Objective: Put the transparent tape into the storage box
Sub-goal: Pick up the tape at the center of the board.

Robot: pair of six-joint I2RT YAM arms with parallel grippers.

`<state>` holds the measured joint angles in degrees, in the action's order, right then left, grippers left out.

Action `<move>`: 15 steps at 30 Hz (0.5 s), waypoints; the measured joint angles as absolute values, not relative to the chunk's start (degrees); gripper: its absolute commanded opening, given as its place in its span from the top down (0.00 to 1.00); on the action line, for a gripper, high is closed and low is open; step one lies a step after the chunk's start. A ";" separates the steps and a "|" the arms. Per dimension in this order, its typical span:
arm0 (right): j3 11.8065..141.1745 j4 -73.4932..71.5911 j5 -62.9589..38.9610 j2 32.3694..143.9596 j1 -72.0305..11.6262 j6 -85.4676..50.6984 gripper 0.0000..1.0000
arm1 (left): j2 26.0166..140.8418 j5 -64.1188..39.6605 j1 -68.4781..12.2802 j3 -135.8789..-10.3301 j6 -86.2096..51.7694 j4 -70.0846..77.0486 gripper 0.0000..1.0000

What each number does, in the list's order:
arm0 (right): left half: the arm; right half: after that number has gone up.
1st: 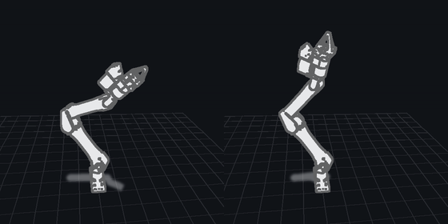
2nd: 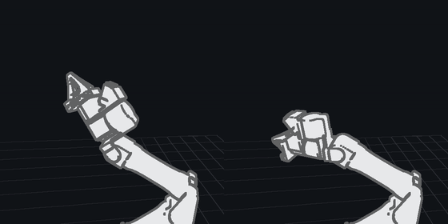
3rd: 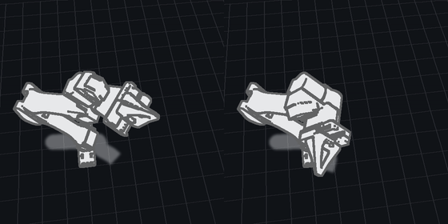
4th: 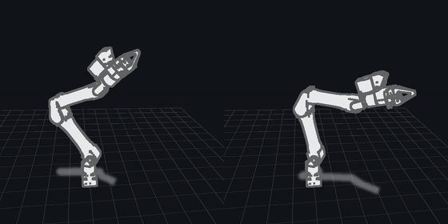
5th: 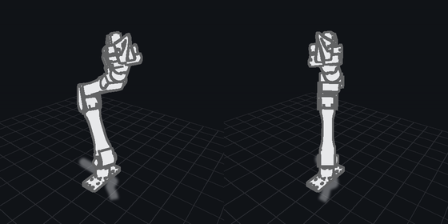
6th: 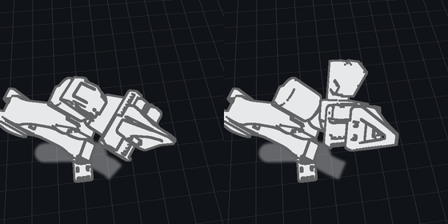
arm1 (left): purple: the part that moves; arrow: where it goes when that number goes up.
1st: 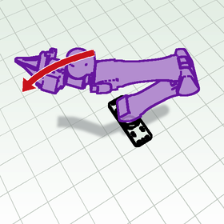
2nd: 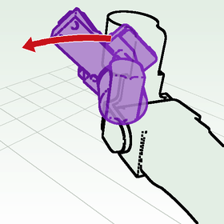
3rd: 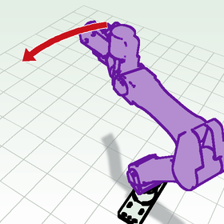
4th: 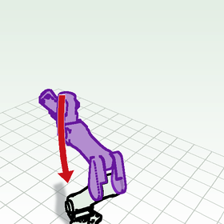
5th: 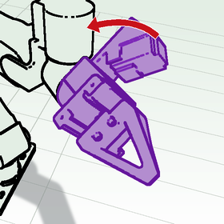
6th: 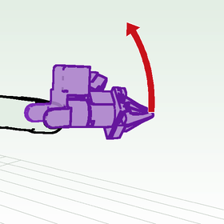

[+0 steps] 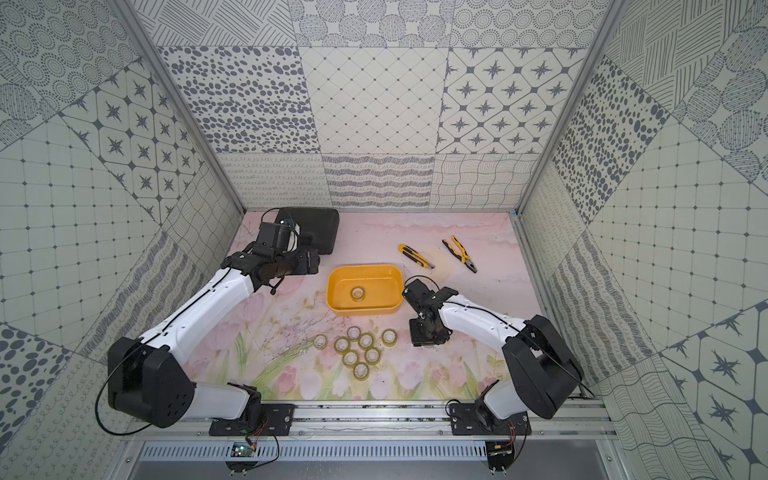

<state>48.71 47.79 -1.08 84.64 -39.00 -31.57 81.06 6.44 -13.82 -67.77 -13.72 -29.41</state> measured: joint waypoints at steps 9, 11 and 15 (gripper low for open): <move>48.18 45.63 -1.30 85.93 -39.31 -32.42 0.57 | 81.06 6.59 -13.82 -67.77 -13.52 -29.41 0.01; 47.88 45.01 -1.45 86.78 -39.35 -32.62 0.58 | 81.06 6.59 -13.82 -67.77 -13.50 -29.41 0.01; 47.72 44.36 -1.45 88.20 -39.62 -32.64 0.60 | 81.03 6.59 -13.82 -67.77 -13.50 -29.41 0.01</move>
